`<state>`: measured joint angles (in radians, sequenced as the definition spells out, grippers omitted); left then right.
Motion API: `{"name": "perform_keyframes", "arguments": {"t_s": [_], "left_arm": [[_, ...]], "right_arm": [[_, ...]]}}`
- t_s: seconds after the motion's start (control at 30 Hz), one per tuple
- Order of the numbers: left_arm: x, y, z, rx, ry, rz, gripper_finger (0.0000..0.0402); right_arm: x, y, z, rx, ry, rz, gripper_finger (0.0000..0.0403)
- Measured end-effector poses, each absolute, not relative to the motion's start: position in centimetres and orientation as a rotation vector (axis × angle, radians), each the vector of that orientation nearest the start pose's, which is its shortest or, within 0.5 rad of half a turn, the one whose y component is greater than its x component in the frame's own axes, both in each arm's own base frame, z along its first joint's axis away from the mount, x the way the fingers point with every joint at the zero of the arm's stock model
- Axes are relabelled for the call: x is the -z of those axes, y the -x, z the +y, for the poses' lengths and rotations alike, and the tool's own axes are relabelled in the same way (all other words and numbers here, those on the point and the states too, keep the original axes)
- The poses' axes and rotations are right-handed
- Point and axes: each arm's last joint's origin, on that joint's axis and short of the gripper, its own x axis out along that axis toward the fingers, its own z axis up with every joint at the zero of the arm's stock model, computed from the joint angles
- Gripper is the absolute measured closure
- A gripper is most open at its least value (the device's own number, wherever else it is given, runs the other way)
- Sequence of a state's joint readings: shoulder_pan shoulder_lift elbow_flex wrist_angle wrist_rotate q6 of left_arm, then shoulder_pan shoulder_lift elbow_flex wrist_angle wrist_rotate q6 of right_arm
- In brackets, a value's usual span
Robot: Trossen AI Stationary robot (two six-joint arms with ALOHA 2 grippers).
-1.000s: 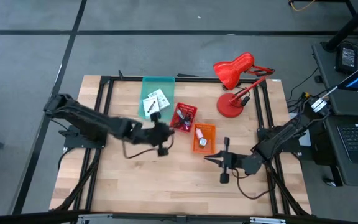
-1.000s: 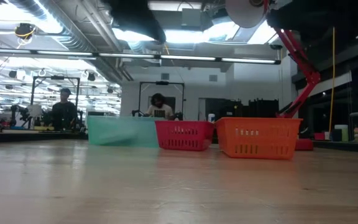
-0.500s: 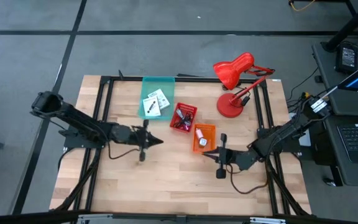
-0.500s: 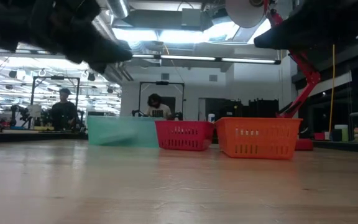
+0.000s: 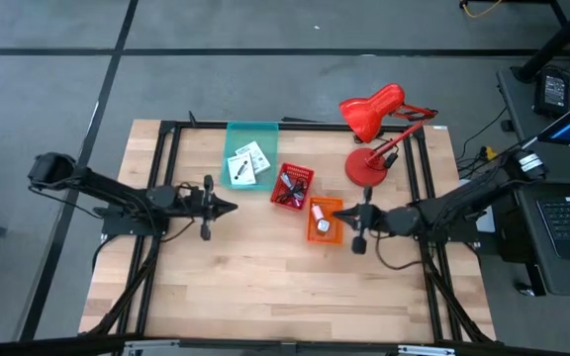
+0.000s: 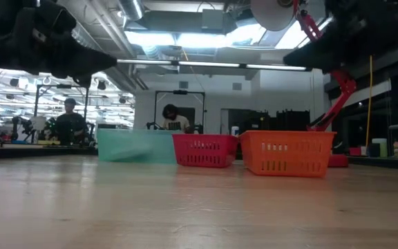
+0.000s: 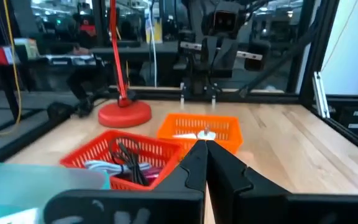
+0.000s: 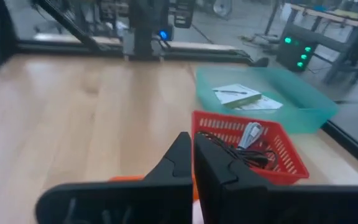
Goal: Pick and place items into bin
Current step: Return to home position
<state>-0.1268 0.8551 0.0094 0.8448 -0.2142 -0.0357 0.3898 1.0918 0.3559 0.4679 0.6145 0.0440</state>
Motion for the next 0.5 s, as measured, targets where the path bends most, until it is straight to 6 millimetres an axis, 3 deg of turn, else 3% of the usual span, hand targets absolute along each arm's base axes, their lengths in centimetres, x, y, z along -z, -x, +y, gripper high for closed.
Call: {"name": "perform_keyframes", "arguments": {"t_s": [0.23, 0.5], "left_arm": [[-16.1, -13.9, -1.1, -0.116, 0.021, 0.028, 0.04], [-16.6, -12.5, -0.7, -0.175, -0.01, 0.022, 0.0399]], "right_arm": [[-19.2, -17.2, 5.1, 0.218, 0.058, 0.14, 0.0403], [-19.3, -15.5, 4.5, 0.22, -0.004, 0.11, 0.0403]]}}
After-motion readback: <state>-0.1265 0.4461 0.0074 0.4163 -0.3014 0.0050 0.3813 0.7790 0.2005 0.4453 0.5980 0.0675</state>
